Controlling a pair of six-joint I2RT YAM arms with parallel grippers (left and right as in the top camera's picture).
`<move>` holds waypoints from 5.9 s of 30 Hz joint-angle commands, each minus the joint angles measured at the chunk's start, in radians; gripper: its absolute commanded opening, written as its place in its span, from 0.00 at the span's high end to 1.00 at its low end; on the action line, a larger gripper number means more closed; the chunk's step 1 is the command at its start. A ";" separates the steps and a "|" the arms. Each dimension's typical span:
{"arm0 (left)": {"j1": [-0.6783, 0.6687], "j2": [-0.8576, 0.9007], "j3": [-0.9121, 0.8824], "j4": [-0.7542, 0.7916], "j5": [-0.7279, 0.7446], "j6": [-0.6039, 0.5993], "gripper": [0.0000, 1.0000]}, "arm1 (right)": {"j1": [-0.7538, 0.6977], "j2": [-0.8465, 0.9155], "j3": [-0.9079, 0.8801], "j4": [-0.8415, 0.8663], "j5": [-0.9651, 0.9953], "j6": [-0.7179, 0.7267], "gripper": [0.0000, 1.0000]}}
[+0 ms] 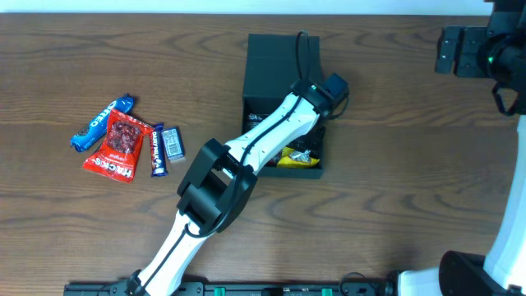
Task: Pack container
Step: 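Lower the yellow bag into the green box and open the left gripper, then move the left gripper back to the red Hacks bag and grasp it, then carry the red Hacks bag into the green box and release it, then raise the left arm away and reach the right gripper into the box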
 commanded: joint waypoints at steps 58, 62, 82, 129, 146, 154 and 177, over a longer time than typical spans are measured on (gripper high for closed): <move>0.949 -0.334 -0.531 0.227 -0.160 0.213 0.14 | -0.005 -0.014 -0.004 0.005 -0.008 0.010 0.01; 0.956 -0.334 -0.562 0.249 -0.141 0.247 0.11 | -0.005 -0.014 -0.004 0.005 -0.011 0.013 0.01; 0.956 -0.334 -0.598 0.275 -0.096 0.251 0.94 | -0.005 -0.014 -0.004 0.002 -0.011 0.021 0.01; 0.193 -0.280 -0.243 0.138 0.072 -0.589 0.94 | -0.143 -0.014 -0.004 -0.017 -0.011 0.114 0.01; 0.201 -0.242 -0.243 0.098 0.199 -0.574 0.94 | -0.143 -0.014 -0.004 -0.024 -0.010 0.114 0.01; 0.216 -0.242 -0.243 0.109 0.170 -0.601 0.94 | -0.143 -0.014 -0.004 -0.026 -0.010 0.114 0.01; 0.218 -0.348 -0.166 0.140 0.072 -0.391 0.02 | -0.143 -0.013 -0.006 -0.036 -0.067 0.109 0.29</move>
